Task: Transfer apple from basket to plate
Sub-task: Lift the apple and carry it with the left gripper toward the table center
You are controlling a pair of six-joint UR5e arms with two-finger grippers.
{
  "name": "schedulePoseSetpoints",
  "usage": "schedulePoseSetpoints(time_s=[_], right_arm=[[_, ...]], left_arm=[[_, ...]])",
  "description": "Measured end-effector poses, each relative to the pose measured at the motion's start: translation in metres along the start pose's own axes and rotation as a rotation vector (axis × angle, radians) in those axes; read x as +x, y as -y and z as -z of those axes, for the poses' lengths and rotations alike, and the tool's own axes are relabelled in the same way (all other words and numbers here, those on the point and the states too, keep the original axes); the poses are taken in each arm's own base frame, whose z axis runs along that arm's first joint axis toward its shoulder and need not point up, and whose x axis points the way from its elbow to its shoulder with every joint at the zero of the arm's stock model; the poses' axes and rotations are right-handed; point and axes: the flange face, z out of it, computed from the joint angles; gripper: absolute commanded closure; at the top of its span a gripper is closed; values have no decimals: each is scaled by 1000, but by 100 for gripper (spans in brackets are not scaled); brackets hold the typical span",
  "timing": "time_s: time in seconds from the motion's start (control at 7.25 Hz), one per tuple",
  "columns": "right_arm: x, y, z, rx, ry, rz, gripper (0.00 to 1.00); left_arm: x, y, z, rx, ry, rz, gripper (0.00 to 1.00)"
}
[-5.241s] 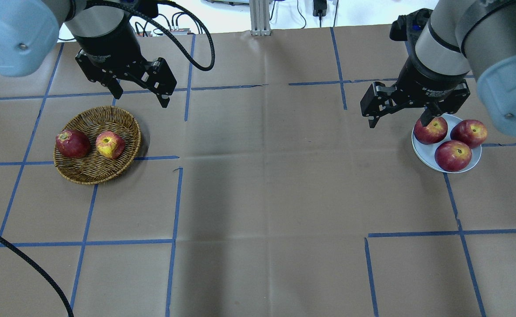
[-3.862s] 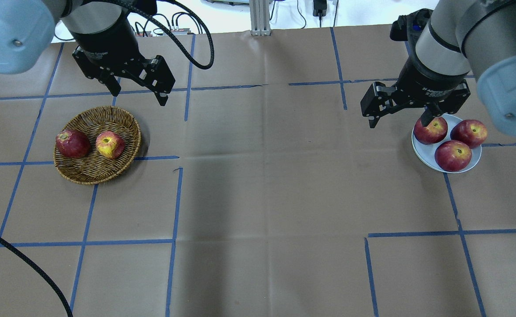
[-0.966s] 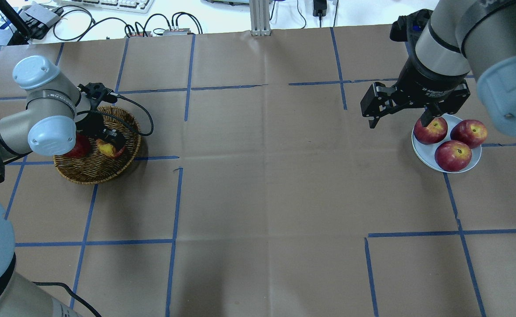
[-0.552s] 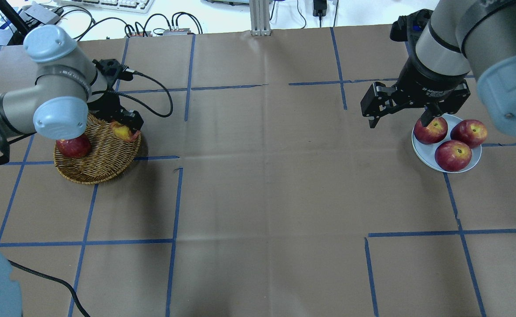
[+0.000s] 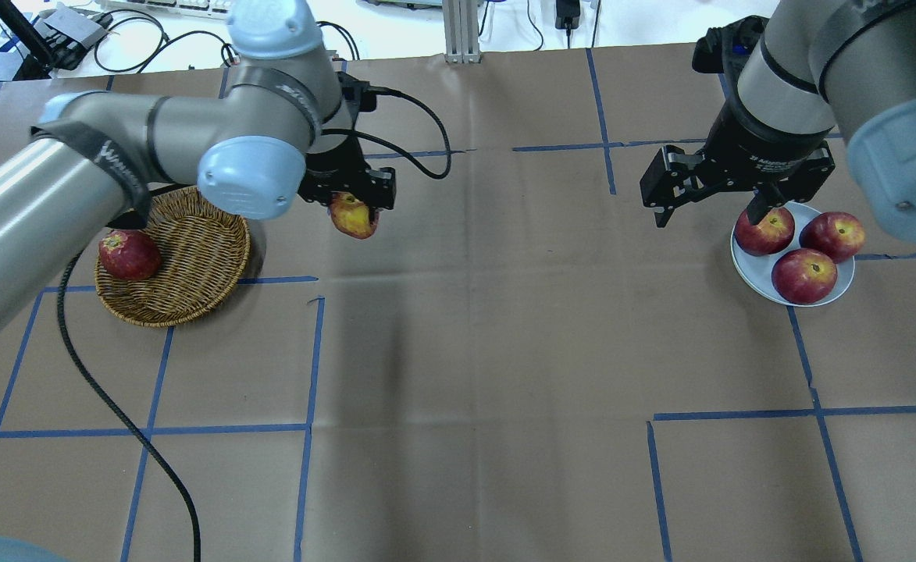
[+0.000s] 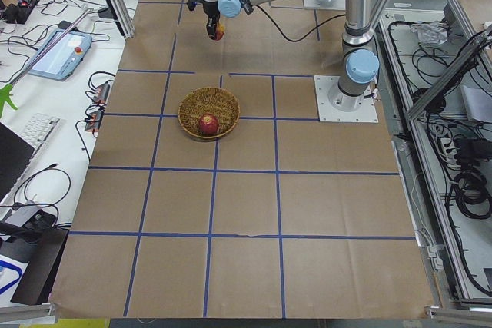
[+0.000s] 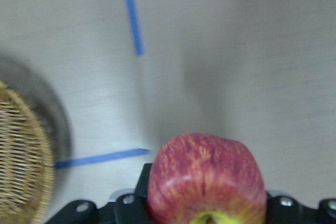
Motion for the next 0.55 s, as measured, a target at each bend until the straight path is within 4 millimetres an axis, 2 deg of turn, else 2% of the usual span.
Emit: schedulePoseSetpoints(time_s=[0.28,0.41,0.55], right_arm=[[0,0,0,-1,0,-1,0],[0,0,0,-1,0,-1,0],[0,0,-1,-1,0,-1,0]], left_arm=[[76,0,-40,18,-7,32,64],[102,1,-61,30,-11,40,64],[116,1,-80,24,-8,36,64]])
